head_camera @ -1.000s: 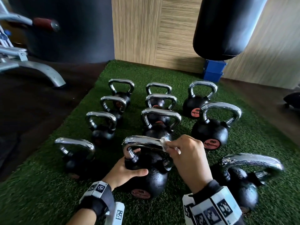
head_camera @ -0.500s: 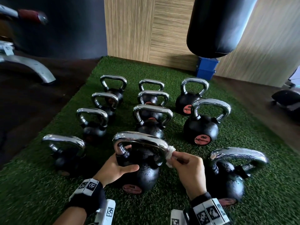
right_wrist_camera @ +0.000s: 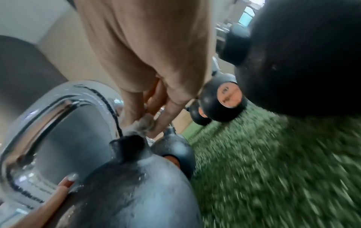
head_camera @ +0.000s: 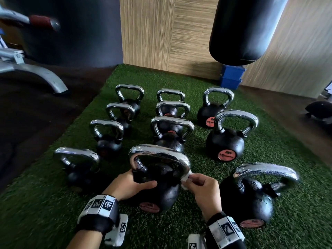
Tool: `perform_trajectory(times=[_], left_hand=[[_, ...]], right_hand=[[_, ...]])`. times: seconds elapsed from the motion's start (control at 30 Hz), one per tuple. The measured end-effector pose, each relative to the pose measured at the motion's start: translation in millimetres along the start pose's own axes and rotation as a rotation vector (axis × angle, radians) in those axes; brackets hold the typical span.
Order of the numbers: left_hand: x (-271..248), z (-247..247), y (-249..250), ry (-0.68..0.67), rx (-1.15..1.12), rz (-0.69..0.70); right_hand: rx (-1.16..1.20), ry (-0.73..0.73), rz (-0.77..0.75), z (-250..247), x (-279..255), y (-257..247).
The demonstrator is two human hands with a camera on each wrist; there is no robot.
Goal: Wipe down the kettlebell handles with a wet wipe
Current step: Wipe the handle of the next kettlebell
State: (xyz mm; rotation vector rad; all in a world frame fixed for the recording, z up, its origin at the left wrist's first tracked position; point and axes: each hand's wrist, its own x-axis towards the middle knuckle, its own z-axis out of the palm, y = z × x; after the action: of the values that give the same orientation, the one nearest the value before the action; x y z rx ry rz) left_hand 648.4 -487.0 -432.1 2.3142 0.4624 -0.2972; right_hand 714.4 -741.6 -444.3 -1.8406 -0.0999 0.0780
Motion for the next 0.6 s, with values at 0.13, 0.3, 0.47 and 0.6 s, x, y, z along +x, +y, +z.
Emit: perform_trajectory(times=[0.13, 0.3, 0.47, 0.6], left_hand=[[-18, -22, 17, -0.158, 0.256, -0.048], [-32, -36, 50, -0.239, -0.395, 0.186], [-44, -36, 74, -0.218, -0.769, 0.286], [-46, -32, 77, -0.235, -0.991, 0.372]], right_hand=[[-0.202, -0.119, 0.005, -15, -5, -21], [-0.069, -0.335, -0.194, -27, -22, -75], [-0.045, -0.234, -0.432, -16, -27, -120], [-0.146, -0.068, -0.571, -8, -28, -135]])
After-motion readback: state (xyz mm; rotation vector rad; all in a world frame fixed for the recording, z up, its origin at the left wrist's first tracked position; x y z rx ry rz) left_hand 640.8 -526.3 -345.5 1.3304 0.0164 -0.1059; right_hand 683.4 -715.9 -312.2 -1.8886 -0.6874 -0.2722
